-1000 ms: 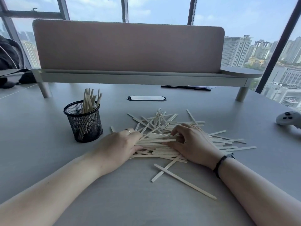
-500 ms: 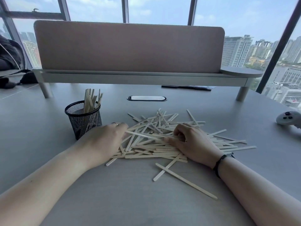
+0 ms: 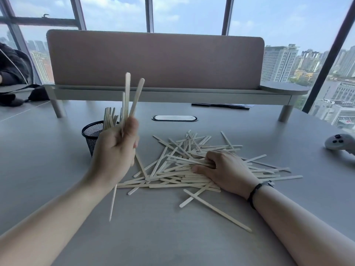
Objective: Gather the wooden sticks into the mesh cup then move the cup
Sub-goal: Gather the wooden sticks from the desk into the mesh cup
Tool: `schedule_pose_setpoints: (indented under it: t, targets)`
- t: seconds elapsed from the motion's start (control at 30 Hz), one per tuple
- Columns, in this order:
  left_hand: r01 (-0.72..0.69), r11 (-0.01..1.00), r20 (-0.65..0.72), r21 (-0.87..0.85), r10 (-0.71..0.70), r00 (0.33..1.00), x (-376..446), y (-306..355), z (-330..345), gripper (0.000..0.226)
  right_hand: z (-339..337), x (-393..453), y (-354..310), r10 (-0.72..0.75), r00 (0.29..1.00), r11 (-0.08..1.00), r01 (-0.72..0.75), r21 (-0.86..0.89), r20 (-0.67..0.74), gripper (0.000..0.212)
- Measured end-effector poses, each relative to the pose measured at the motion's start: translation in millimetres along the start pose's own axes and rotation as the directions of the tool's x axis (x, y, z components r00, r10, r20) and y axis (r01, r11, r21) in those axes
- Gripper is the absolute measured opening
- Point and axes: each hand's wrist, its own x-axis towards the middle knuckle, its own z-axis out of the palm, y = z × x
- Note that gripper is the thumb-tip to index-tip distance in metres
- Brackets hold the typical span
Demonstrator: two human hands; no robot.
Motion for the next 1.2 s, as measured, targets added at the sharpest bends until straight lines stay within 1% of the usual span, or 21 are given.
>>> schedule_pose_setpoints:
  t: [0.03, 0.07, 0.13, 0.2, 0.27, 0.37, 0.43, 0.53, 0.6, 0.73, 0.8, 0.9, 1.03, 1.1, 1.2]
  targets:
    - [0.032, 0.995, -0.027, -0.094, -0.034, 0.999, -2, 3, 3, 0.07, 0, 0, 0, -0.012, 1.0, 1.0, 0.012, -0.005, -0.01, 0.064]
    - [0.041, 0.988, -0.047, -0.152, -0.048, 0.998, -4, 4, 6, 0.069, 0, -1, -1, -0.023, 1.0, 1.0, 0.023, -0.013, -0.017, 0.065]
    - [0.026, 0.974, -0.059, -0.224, -0.041, 0.997, -7, 4, 9, 0.066, 0, -1, -3, -0.034, 0.999, 0.999, 0.033, -0.031, -0.027, 0.067]
    - [0.032, 0.965, -0.092, -0.26, -0.058, 0.994, -7, 4, 10, 0.061, -2, -2, -5, -0.042, 0.999, 0.998, 0.04, -0.042, -0.035, 0.068]
    - [0.026, 0.97, -0.123, -0.24, -0.057, 0.991, -7, 4, 10, 0.061, -3, -2, -7, -0.056, 0.998, 0.997, 0.054, -0.057, -0.041, 0.069]
    - [-0.046, 0.988, -0.189, -0.145, 0.018, 0.982, -6, 2, 8, 0.058, -3, -3, -9, -0.081, 0.996, 0.994, 0.078, -0.074, -0.047, 0.073]
    - [-0.057, 0.993, -0.217, -0.103, 0.034, 0.976, -5, -1, 6, 0.057, -3, -3, -10, -0.089, 0.994, 0.993, 0.085, -0.078, -0.057, 0.071]
    - [-0.062, 0.992, -0.244, -0.112, 0.033, 0.969, -5, -2, 7, 0.062, -5, -5, -13, -0.109, 0.99, 0.988, 0.098, -0.119, -0.089, 0.069]
    - [-0.082, 0.988, -0.255, -0.128, 0.047, 0.966, -7, 1, 9, 0.06, -6, -6, -16, -0.122, 0.986, 0.983, 0.104, -0.152, -0.111, 0.071]
    - [-0.126, 0.99, -0.235, -0.066, 0.108, 0.966, -12, 8, 13, 0.052, -5, -6, -20, -0.094, 0.991, 0.985, 0.079, -0.154, -0.093, 0.071]
    - [-0.157, 0.987, -0.21, -0.032, 0.147, 0.967, -12, 9, 11, 0.055, -3, -6, -19, -0.113, 0.988, 0.984, 0.097, -0.149, -0.107, 0.069]
    - [-0.187, 0.982, -0.186, 0.037, 0.19, 0.964, -13, 8, 8, 0.062, -1, -6, -17, -0.18, 0.973, 0.977, 0.159, -0.14, -0.148, 0.064]
    - [-0.269, 0.96, -0.163, 0.079, 0.279, 0.946, -16, 14, 9, 0.072, -4, -8, -21, -0.231, 0.951, 0.966, 0.199, -0.162, -0.205, 0.054]
    - [-0.257, 0.961, -0.163, 0.099, 0.27, 0.949, -17, 14, 9, 0.074, -8, -8, -26, -0.24, 0.947, 0.963, 0.204, -0.177, -0.216, 0.048]
    - [-0.19, 0.981, -0.153, 0.033, 0.193, 0.969, -17, 11, 12, 0.073, -12, -5, -37, -0.25, 0.948, 0.959, 0.214, -0.186, -0.196, 0.035]
